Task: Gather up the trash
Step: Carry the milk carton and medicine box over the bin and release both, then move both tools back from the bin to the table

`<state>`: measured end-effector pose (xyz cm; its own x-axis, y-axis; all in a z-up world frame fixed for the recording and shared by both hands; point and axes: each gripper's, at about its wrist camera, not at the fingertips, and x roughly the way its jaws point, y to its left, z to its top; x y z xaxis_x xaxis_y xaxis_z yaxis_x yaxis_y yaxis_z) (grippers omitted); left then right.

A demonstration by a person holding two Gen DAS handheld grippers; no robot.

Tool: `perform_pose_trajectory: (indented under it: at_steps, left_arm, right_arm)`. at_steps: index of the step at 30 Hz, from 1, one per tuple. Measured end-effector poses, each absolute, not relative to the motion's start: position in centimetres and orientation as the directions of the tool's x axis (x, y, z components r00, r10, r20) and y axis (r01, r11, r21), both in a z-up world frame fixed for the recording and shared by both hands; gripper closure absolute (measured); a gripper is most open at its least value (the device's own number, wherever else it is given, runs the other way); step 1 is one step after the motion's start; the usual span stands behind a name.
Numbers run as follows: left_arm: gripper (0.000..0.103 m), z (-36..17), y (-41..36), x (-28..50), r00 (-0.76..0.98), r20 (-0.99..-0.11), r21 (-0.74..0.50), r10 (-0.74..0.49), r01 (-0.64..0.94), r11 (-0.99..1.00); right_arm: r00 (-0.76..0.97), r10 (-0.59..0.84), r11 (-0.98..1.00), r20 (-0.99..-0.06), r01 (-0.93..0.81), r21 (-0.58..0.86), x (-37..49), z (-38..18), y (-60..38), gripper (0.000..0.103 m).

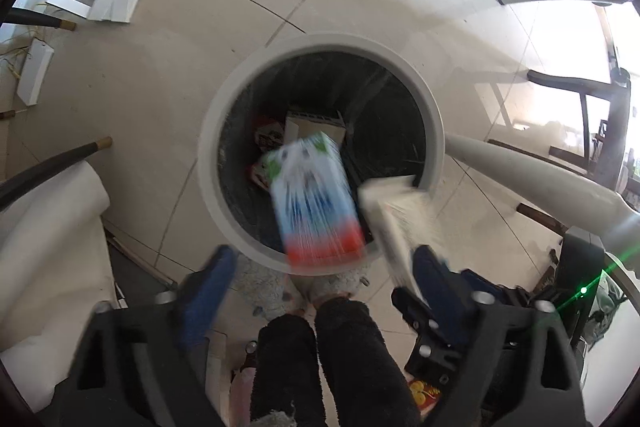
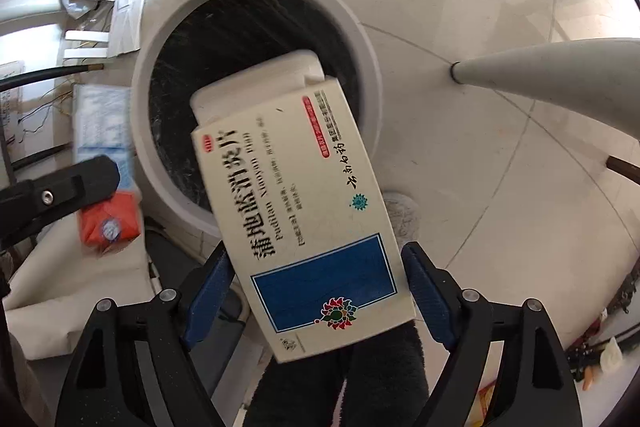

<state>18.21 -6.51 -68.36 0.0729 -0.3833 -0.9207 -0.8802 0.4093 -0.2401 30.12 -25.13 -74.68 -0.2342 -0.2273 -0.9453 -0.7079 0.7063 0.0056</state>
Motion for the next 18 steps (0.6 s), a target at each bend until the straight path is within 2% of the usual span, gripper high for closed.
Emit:
perform_pose_trajectory:
  at_steps: [1,3,12,18]
  left_arm:
    - [0.010,-68.1,-6.4,18.0,0.063,-0.926,-0.227,-0.373,-0.882,0.414]
    - [0.009,-67.6,-6.3,17.5,0.037,-0.938,-0.192,-0.345,-0.883,0.428]
    - [0.008,-63.7,-6.7,14.8,-0.053,-0.971,-0.063,-0.233,-0.884,0.463]
    - [0.008,-59.1,-7.9,13.2,-0.089,-0.982,-0.002,-0.168,-0.877,0.481]
  right_arm:
    - [-0.230,-0.230,0.701,-0.945,-0.713,0.003,30.1,-74.9,-24.9,0.005]
    - [-0.228,-0.226,0.696,-0.947,-0.718,0.007,29.9,-74.8,-24.8,0.000]
    - [-0.187,-0.235,0.684,-0.954,-0.729,-0.026,28.9,-72.3,-24.5,0.000]
    - [-0.145,-0.227,0.664,-0.963,-0.746,-0.045,27.8,-67.9,-24.4,0.000]
